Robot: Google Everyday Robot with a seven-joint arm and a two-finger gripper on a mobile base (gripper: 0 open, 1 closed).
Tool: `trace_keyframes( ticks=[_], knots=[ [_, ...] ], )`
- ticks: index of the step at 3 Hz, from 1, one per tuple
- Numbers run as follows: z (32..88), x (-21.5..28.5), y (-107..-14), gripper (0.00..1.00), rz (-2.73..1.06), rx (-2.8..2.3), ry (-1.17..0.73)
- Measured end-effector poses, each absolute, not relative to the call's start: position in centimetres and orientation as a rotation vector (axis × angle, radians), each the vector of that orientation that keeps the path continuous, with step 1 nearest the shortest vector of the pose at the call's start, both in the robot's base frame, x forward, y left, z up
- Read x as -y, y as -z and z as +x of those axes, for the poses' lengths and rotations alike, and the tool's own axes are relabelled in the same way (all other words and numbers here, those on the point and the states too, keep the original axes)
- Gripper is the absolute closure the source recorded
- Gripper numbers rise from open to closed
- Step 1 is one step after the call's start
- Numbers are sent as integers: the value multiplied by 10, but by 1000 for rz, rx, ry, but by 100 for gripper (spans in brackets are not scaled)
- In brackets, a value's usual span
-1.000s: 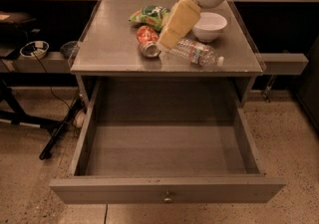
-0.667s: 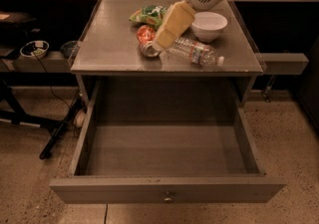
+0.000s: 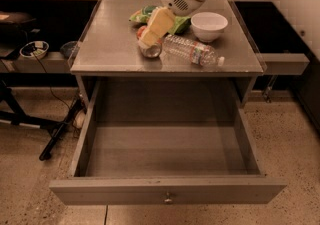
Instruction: Place coke can into top drawer
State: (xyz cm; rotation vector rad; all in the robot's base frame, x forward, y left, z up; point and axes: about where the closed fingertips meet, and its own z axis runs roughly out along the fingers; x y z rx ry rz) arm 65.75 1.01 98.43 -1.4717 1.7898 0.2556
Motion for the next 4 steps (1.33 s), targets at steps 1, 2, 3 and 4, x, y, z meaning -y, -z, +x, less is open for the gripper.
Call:
trace_keyframes(
  ticks=[1, 2, 3, 4],
  knots=[
    [676, -15, -974, 0, -1463, -1787, -243],
    [709, -7, -948, 0, -1445, -1858, -191],
    [709, -7, -946, 0, -1438, -1864, -195],
    [718, -10, -929, 0, -1414, -1882, -237]
  ],
)
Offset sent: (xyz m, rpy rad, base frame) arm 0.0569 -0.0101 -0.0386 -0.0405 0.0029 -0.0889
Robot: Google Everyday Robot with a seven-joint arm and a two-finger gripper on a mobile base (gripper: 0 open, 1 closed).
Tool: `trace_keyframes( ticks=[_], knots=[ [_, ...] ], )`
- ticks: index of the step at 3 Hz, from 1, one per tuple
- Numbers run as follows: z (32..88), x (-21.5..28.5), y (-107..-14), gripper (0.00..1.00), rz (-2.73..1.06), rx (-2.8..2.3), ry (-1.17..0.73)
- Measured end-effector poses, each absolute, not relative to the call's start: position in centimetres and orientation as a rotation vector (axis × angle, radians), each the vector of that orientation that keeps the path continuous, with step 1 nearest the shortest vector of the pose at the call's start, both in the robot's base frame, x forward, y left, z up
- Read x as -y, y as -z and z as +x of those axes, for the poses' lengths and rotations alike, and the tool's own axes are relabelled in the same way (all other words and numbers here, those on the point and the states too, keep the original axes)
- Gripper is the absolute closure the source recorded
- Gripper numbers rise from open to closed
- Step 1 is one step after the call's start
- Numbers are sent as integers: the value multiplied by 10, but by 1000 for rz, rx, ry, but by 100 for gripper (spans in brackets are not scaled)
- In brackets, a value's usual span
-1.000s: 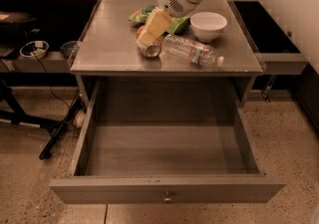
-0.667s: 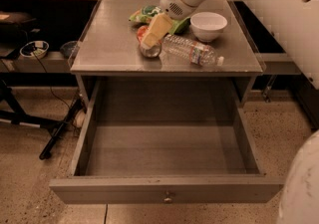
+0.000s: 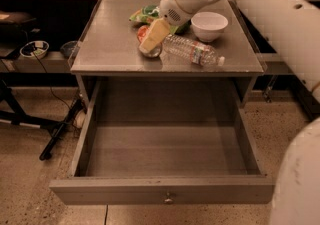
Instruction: Place coke can into top drawer
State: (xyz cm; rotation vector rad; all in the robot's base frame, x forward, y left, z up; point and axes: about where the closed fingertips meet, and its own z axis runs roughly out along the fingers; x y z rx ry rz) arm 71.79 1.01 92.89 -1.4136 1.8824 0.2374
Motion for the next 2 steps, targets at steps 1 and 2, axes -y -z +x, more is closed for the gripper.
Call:
trace_keyframes(
  ticks=[1, 2],
  knots=[
    [734, -19, -910, 0, -1400, -1892, -297],
    [754, -31, -898, 0, -1358, -1912, -334]
  ],
)
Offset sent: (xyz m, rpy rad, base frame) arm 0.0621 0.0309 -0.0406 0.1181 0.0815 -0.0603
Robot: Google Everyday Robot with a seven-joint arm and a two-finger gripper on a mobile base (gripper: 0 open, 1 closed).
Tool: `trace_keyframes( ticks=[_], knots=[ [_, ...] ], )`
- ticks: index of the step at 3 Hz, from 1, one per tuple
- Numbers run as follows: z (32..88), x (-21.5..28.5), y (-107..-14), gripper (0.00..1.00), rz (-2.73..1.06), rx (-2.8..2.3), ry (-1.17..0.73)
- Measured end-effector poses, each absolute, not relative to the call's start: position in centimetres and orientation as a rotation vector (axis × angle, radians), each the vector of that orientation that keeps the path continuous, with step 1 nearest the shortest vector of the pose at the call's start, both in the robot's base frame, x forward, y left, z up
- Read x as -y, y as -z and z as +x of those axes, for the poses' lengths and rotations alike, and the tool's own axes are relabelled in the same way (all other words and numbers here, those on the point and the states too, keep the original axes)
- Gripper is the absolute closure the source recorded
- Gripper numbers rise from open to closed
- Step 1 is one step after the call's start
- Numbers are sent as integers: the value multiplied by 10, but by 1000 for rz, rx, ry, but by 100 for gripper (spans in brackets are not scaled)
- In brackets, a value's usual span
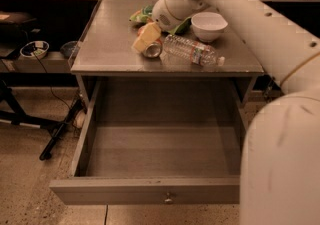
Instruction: Place coke can into top drawer
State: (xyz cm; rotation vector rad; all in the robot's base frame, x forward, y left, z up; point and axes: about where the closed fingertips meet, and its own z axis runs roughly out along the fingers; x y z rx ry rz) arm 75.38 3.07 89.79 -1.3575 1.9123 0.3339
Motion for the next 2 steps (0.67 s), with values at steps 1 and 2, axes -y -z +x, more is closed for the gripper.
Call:
trace_keyframes(
  ticks=[1, 2],
  knots=[
    [770, -41, -892, 0, -1312, -1938, -345],
    [784, -48, -878, 0, -1267, -1990, -361]
  ],
)
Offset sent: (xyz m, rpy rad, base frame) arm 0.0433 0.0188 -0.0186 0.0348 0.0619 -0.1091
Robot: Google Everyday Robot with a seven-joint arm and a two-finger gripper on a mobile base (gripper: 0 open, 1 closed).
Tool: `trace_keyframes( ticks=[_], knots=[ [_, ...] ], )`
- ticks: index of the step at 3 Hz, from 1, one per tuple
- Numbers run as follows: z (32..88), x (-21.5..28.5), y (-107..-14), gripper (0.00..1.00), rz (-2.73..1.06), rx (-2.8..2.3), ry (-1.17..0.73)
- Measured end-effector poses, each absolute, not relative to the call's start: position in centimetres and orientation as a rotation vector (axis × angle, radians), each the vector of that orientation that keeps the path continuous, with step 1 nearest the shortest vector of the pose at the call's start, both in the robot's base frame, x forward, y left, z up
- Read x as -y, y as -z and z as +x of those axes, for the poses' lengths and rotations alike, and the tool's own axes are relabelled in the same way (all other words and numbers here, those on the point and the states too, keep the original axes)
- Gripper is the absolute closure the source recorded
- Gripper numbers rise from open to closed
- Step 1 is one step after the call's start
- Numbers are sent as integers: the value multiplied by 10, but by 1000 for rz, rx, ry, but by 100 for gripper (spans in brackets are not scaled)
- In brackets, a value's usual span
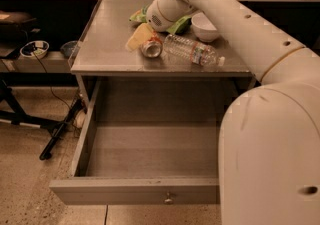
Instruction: Place coke can into top drawer
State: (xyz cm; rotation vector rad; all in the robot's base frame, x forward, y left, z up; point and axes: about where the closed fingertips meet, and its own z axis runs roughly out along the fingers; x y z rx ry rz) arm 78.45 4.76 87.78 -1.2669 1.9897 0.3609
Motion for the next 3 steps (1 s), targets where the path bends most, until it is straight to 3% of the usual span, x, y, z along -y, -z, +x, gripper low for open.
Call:
trace_keyframes(
  ticks=[3],
  knots=[
    [791, -47, -848, 0, -1219, -2057, -442]
  ],
)
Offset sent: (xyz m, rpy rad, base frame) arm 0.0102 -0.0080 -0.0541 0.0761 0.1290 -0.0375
